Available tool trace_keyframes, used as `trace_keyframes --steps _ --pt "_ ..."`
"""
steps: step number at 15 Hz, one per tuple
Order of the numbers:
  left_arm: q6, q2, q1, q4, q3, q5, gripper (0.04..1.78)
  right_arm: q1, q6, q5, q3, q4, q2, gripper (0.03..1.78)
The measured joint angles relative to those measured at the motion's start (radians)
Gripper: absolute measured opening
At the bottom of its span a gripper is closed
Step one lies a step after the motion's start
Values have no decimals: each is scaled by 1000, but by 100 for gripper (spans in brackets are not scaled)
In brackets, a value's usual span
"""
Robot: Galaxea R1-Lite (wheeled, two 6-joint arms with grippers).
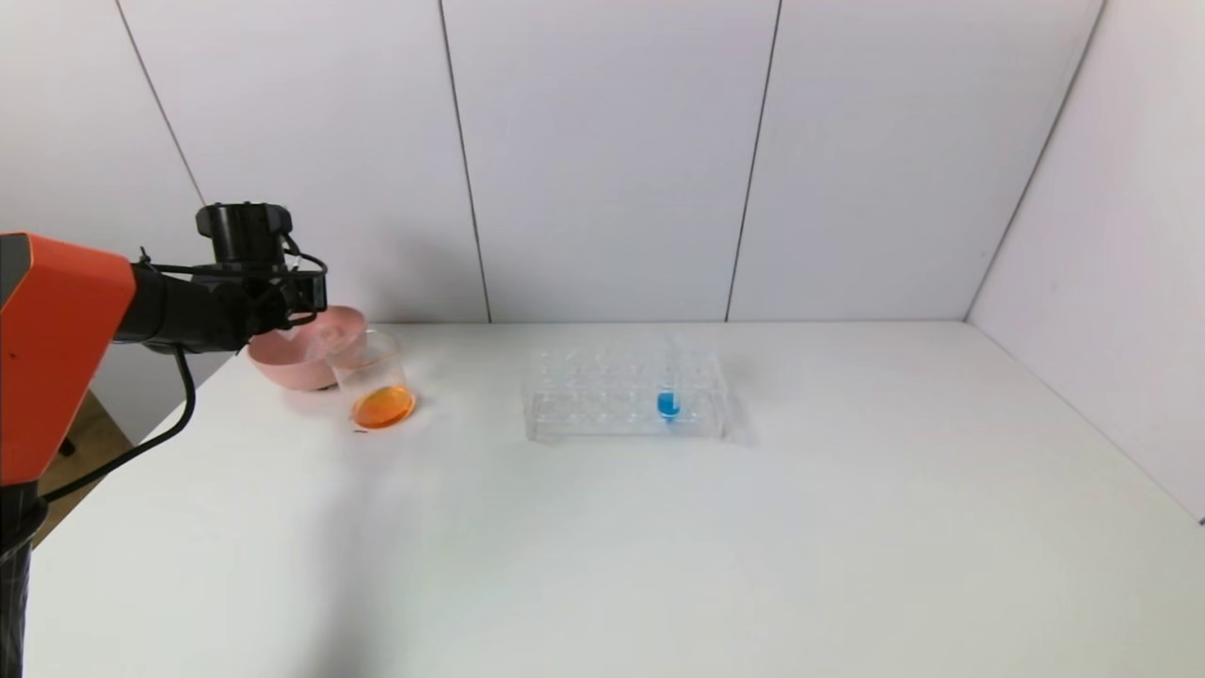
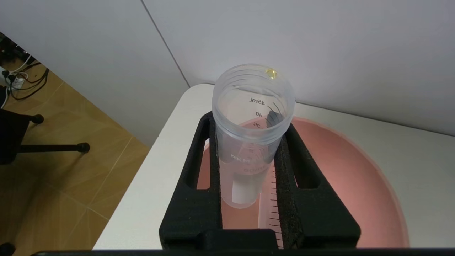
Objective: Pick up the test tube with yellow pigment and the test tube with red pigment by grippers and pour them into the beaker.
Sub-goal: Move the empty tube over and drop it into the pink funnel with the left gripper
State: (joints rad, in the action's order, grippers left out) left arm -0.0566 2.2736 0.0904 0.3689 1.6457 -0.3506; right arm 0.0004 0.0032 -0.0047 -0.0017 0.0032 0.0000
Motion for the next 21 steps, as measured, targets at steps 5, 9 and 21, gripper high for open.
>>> trace_keyframes --steps 5,9,21 --pt "0 -4 1 1 -1 0 45 0 0 0 0 0 0 11" --pt "-6 -8 4 8 -12 3 45 0 0 0 0 0 0 11" --pt "-9 -22 18 26 -32 34 57 0 0 0 0 0 0 11"
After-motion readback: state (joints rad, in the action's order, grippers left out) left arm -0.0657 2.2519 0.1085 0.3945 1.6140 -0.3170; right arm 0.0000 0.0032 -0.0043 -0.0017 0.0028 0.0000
